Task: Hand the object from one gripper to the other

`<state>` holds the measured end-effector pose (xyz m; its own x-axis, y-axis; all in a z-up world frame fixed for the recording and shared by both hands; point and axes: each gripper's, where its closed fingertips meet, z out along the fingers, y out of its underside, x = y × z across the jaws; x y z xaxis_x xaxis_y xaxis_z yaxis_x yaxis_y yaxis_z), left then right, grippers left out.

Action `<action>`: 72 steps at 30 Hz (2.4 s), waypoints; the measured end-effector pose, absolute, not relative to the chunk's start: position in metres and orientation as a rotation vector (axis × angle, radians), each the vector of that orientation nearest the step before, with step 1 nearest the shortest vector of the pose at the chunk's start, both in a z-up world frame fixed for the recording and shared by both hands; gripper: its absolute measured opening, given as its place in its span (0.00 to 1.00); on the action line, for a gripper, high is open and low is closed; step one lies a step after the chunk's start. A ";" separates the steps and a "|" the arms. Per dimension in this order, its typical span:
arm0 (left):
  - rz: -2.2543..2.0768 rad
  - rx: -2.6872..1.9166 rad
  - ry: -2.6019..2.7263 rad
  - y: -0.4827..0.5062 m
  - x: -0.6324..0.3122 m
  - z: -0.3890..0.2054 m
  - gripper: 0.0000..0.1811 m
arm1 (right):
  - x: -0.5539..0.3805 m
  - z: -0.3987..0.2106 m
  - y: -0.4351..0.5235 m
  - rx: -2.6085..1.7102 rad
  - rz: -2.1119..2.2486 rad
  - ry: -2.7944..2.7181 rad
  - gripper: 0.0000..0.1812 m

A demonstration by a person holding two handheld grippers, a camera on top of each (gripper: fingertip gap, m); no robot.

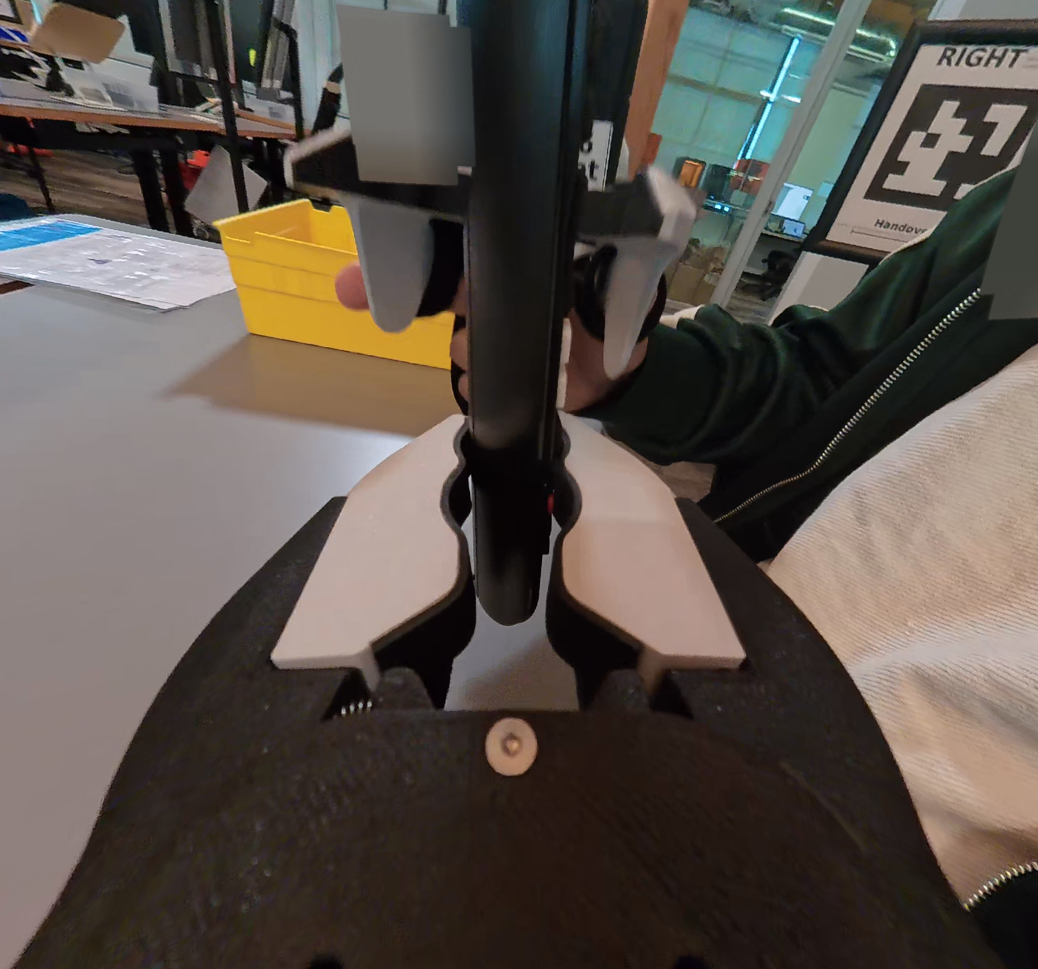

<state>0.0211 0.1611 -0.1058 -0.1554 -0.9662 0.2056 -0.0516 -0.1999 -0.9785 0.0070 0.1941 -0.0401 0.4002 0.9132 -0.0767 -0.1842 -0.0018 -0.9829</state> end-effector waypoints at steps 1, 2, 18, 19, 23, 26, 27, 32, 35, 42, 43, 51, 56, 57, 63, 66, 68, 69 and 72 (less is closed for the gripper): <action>-1.465 -1.308 1.239 0.163 0.020 -0.105 0.14 | 0.006 -0.047 0.196 -1.288 1.015 -0.750 0.48; -1.464 -1.309 1.229 0.165 0.019 -0.104 0.14 | 0.004 -0.053 0.196 -1.301 1.024 -0.751 0.48; -1.532 -1.364 1.222 0.165 0.025 -0.123 0.14 | -0.018 -0.082 0.190 -1.391 0.861 -0.867 0.15; -1.544 -1.364 1.215 0.165 0.024 -0.123 0.14 | -0.019 -0.083 0.191 -1.403 0.832 -0.879 0.15; -1.556 -1.362 1.213 0.167 0.023 -0.125 0.16 | -0.022 -0.085 0.191 -1.434 0.748 -0.900 0.15; -1.550 -1.366 1.209 0.167 0.026 -0.125 0.17 | -0.022 -0.086 0.188 -1.442 0.745 -0.901 0.14; -1.549 -1.365 1.209 0.166 0.026 -0.124 0.17 | -0.021 -0.086 0.187 -1.440 0.753 -0.898 0.13; -1.511 -1.351 1.226 0.163 0.028 -0.121 0.17 | -0.018 -0.083 0.184 -1.423 0.799 -0.887 0.13; -1.501 -1.349 1.222 0.164 0.028 -0.120 0.18 | -0.017 -0.082 0.183 -1.419 0.837 -0.876 0.13; -1.522 -1.353 1.189 0.170 0.022 -0.119 0.20 | -0.012 -0.082 0.189 -1.435 0.877 -0.832 0.13; -1.525 -1.354 1.183 0.171 0.021 -0.119 0.21 | -0.011 -0.082 0.190 -1.438 0.868 -0.831 0.13; -1.542 -1.317 1.131 0.180 0.012 -0.109 0.34 | -0.009 -0.085 0.193 -1.456 0.809 -0.832 0.13; -1.538 -1.260 1.123 0.181 0.005 -0.094 0.35 | -0.010 -0.084 0.191 -1.448 0.833 -0.834 0.13; -1.533 -1.239 1.137 0.178 0.005 -0.090 0.36 | -0.010 -0.084 0.190 -1.447 0.842 -0.832 0.13; -1.529 -1.194 1.143 0.168 0.005 -0.063 0.32 | -0.013 -0.085 0.184 -1.420 0.916 -0.861 0.13; -1.530 -1.197 1.145 0.164 0.007 -0.054 0.29 | -0.018 -0.089 0.179 -1.411 0.966 -0.880 0.13; -1.502 -1.210 1.160 0.162 0.008 -0.054 0.27 | -0.023 -0.090 0.176 -1.405 0.999 -0.894 0.13; -1.483 -1.217 1.168 0.162 0.008 -0.055 0.25 | -0.026 -0.091 0.174 -1.400 1.011 -0.901 0.13; -1.452 -1.230 1.199 0.162 0.007 -0.058 0.14 | -0.031 -0.092 0.170 -1.386 1.023 -0.927 0.14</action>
<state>0.0066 0.1620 -0.0580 -0.1408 -0.9770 0.1601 0.0283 -0.1656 -0.9858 -0.0311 0.1699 -0.0924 0.3150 0.9465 -0.0706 -0.0227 -0.0668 -0.9975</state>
